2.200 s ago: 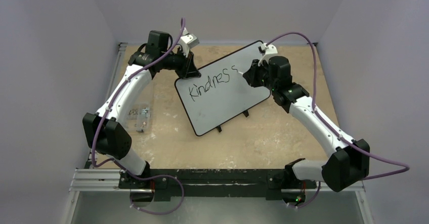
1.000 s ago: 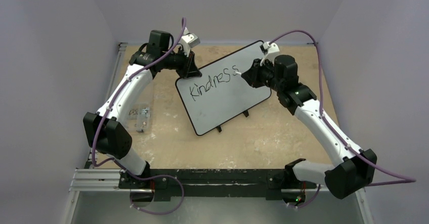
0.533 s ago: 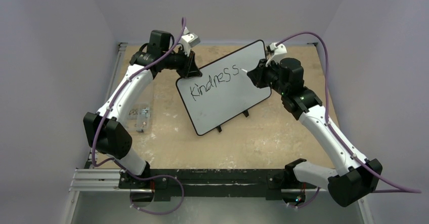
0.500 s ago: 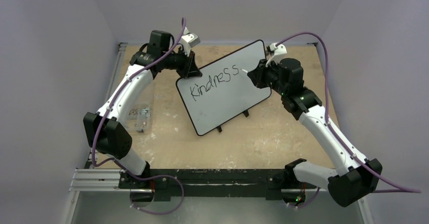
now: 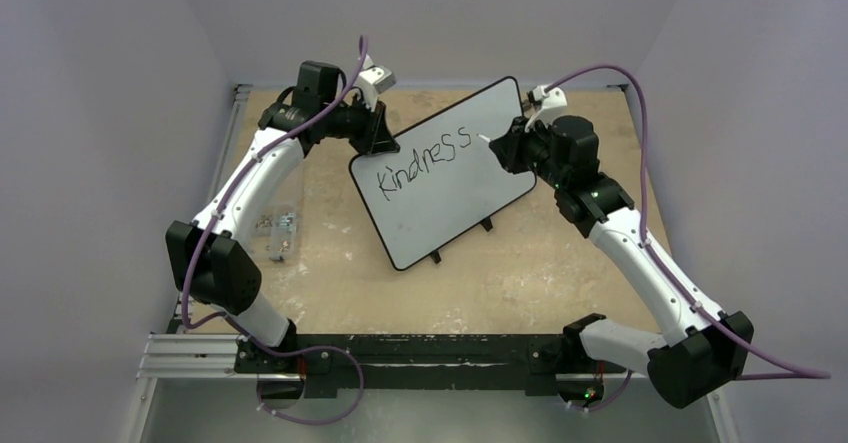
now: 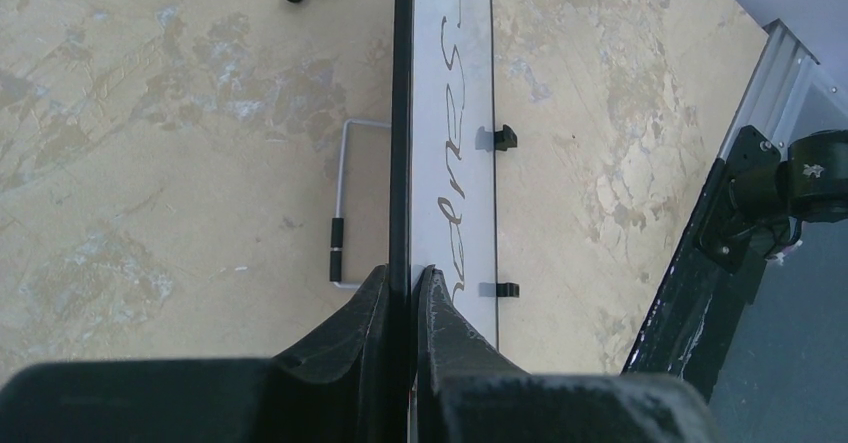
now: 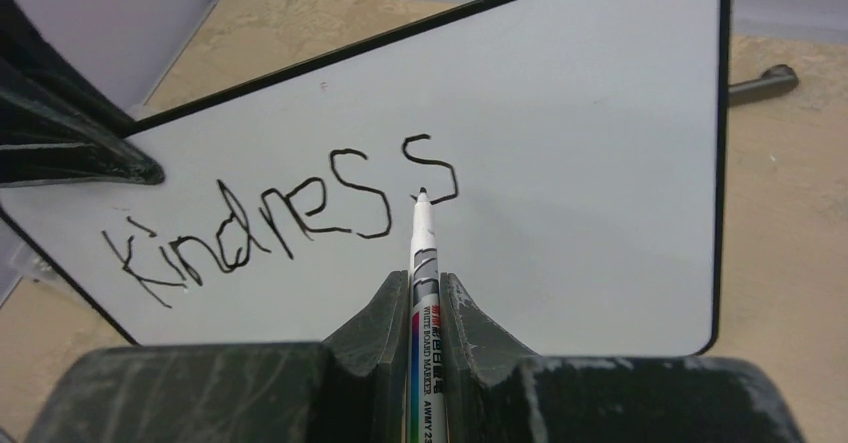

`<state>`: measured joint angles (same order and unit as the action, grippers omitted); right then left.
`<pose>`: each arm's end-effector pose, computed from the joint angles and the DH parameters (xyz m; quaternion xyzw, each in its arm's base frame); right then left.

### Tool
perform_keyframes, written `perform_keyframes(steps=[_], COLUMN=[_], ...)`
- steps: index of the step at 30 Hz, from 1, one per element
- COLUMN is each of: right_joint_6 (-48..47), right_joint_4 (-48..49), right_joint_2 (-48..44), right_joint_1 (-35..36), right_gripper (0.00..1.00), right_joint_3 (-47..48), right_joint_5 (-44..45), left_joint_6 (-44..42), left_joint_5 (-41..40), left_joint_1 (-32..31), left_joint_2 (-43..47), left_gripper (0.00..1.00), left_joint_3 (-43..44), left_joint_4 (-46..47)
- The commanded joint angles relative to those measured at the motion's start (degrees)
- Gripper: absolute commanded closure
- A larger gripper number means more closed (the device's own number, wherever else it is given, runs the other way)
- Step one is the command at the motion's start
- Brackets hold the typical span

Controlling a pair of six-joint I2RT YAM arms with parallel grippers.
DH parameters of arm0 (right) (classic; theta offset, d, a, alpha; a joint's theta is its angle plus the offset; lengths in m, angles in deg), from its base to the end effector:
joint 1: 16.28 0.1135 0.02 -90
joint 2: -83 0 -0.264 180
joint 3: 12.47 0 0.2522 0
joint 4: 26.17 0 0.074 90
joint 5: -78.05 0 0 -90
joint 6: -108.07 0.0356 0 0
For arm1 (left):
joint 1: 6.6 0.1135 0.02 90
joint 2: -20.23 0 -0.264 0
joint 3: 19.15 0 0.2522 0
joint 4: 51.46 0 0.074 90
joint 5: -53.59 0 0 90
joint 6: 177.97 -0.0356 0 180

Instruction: Write a sentence on the whiteboard

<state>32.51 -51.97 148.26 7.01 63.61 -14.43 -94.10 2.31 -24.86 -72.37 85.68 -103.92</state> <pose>0.2410 0.1054 0.3723 -0.0743 0.7897 0.2131 0.5705 0.3312 -0.1327 0.3649 0.3171 0.8071 -0.3410 0.3630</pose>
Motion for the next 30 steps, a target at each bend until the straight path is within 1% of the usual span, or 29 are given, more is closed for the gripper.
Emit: perform_keyframes(steps=[1, 5, 9, 18, 23, 30], right_joint_6=[0.0, 0.07, -1.04, -2.97, -2.57, -3.75], right_joint_4=[4.78, 6.35, 7.57, 11.31, 13.6, 13.75], right_joint_2=[0.09, 0.0, 1.63, 6.42, 7.94, 9.61], right_joint_1=[0.04, 0.59, 4.57, 14.13, 15.74, 18.04], right_gripper=[1.0, 1.0, 1.0, 1.0, 1.0, 1.0], right_joint_3=[-1.71, -5.13, -6.96, -8.03, -8.77, -9.04], right_joint_5=[-9.91, -16.86, -21.44, -22.76, -22.87, -22.38], left_joint_6=[-3.9, -3.81, -3.5, -3.15, -3.26, -3.19], left_joint_5=[-10.76, -11.55, -11.2, -10.66, -10.73, -10.87], left_joint_1=[-0.74, -0.72, -0.27, 0.72, 1.11, 1.62], left_joint_2=[-2.18, -2.7, -3.8, -5.08, -5.31, -5.77], left_gripper=[1.0, 1.0, 1.0, 1.0, 1.0, 1.0], left_joint_3=[-1.08, -1.07, -0.85, -0.8, -1.02, -1.07], left_joint_4=[-2.53, -2.53, -2.47, -2.3, -2.29, -2.25])
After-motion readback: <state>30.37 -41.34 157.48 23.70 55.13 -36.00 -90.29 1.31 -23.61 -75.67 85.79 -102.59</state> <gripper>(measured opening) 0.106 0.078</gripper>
